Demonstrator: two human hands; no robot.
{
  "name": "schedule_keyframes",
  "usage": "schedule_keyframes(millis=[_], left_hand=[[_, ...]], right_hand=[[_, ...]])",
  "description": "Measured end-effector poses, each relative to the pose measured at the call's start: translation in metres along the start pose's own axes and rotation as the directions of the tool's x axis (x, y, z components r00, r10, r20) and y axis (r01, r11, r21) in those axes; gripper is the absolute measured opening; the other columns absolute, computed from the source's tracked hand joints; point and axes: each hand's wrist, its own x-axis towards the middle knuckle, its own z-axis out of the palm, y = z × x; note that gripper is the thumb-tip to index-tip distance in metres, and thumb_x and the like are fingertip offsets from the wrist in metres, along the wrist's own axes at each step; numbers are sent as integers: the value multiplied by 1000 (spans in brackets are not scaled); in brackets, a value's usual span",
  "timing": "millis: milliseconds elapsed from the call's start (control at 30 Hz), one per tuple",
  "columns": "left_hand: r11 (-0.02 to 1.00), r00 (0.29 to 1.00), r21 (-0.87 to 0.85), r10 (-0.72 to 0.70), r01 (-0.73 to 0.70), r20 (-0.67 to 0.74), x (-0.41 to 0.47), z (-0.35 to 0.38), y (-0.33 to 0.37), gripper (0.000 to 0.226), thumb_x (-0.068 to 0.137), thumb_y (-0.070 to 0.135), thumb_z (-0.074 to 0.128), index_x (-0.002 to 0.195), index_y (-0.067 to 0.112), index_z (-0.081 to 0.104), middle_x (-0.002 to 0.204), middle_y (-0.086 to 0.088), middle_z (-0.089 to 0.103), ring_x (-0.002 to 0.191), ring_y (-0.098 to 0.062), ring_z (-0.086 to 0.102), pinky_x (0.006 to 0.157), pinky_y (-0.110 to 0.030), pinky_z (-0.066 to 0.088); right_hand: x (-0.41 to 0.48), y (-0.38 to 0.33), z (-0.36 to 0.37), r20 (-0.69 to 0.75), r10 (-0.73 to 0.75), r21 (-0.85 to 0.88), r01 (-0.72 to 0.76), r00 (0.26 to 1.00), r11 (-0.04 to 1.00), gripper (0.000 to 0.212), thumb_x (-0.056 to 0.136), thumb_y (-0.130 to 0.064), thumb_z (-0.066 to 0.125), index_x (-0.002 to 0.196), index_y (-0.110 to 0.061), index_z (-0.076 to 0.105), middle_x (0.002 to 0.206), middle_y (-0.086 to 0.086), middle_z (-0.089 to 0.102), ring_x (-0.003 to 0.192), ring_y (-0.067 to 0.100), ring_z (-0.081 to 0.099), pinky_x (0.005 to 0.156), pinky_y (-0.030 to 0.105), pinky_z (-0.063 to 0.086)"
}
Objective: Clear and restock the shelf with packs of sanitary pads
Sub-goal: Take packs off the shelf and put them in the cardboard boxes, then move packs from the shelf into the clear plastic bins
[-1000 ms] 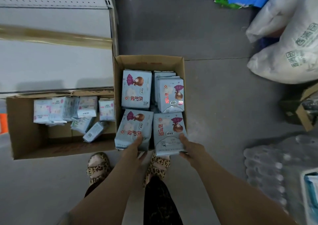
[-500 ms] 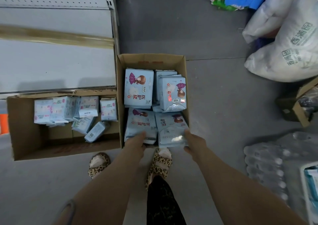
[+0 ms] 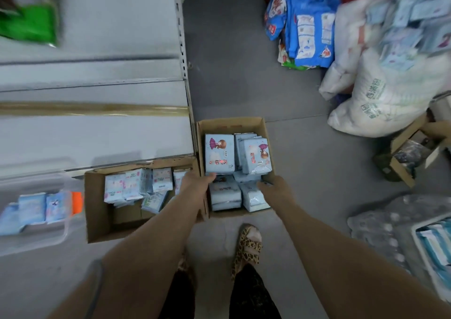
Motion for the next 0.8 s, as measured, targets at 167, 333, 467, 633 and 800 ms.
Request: schedule_keyframes(millis=[167,333,467,633,800], left_hand=[[955,959,94,283,-283,9,-91,-54,78,69,80,27,84,139,17,50,128,-1,58,121,-27,58,96,-28,46],[784,805,229,593,-577,1,-187,-113,143,71,77,21,86,140,20,52,137,-10,57,123,-27,56,102,-32,46],[622,647,339,761,-706,-49,-276,-163,183,76,77,23,86,143,22,49,138,-13,54,123,-29,55,101,-36,46],[457,474,511,874,-728,-105,-391,-221,210,81,74,26,88,144,19,47,139,-10,57,124,-30,55,105,-38,45],[389,319,599,921,-700,-226,-493,-297,222,81,77,27,84,147,20,43,137,-16,54,123,-33,54,102,-36,43]], right_hand=[[-79,-100,-42,-33,-306,-173,296,951,939,64,90,-34,72,145,-16,47,135,9,59,119,27,59,100,38,49],[-164,-199,-112,-72,-541,-311,496,838,811,72,83,-35,78,146,-22,44,130,10,60,115,30,61,98,42,53],[-247,-254,-174,-119,-701,-368,625,703,689,79,84,-36,79,151,-24,40,144,13,50,131,30,51,104,38,46],[-357,-294,-229,-132,-851,-409,754,508,514,78,84,-38,78,151,-23,40,145,13,49,131,32,48,101,38,45],[-456,-338,-254,-111,-937,-407,846,330,346,78,84,-44,77,150,-25,40,149,8,49,134,30,49,99,40,47]])
